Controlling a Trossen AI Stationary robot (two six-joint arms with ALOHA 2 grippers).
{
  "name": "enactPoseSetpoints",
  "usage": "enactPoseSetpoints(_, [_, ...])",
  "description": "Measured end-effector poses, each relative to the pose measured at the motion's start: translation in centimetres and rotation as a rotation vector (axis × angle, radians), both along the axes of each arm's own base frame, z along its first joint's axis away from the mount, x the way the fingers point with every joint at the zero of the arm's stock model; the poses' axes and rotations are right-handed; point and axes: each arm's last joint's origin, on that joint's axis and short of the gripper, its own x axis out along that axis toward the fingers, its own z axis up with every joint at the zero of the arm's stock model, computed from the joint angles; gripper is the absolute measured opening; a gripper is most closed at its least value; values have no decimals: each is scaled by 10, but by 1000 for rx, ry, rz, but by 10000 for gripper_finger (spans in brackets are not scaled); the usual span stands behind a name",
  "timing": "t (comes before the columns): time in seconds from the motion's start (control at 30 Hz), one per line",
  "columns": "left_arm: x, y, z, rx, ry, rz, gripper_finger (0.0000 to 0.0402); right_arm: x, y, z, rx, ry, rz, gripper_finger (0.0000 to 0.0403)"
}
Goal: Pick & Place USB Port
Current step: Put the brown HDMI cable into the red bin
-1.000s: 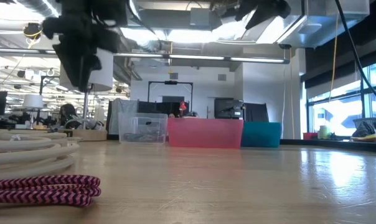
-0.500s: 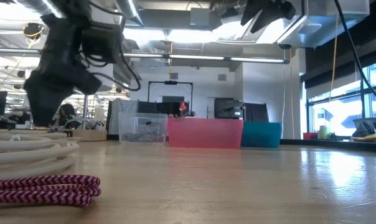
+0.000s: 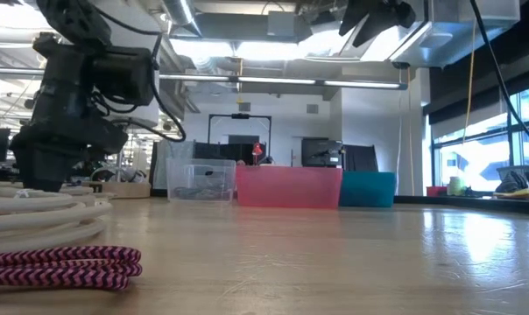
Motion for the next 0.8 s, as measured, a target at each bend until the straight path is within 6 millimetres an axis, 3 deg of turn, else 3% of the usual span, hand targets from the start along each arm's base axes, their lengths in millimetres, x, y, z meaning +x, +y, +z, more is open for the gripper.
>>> enactPoseSetpoints(0.1, [-3,0,-3,1,7,-52,157,0,0,0,1,-2,-1,241])
enactPoseSetpoints(0.3, [-4,0,-2,8,-2,-87,28,0,2,0,3,-3,3,241])
enactPoseSetpoints(0.53, [0,0,6,20,-45,-58,28,0,3,0,1,-1,10,241])
enactPoseSetpoints(0.8, [18,-7,57,38,-317,-105,28,-3,3,-2,-1,40,13,241])
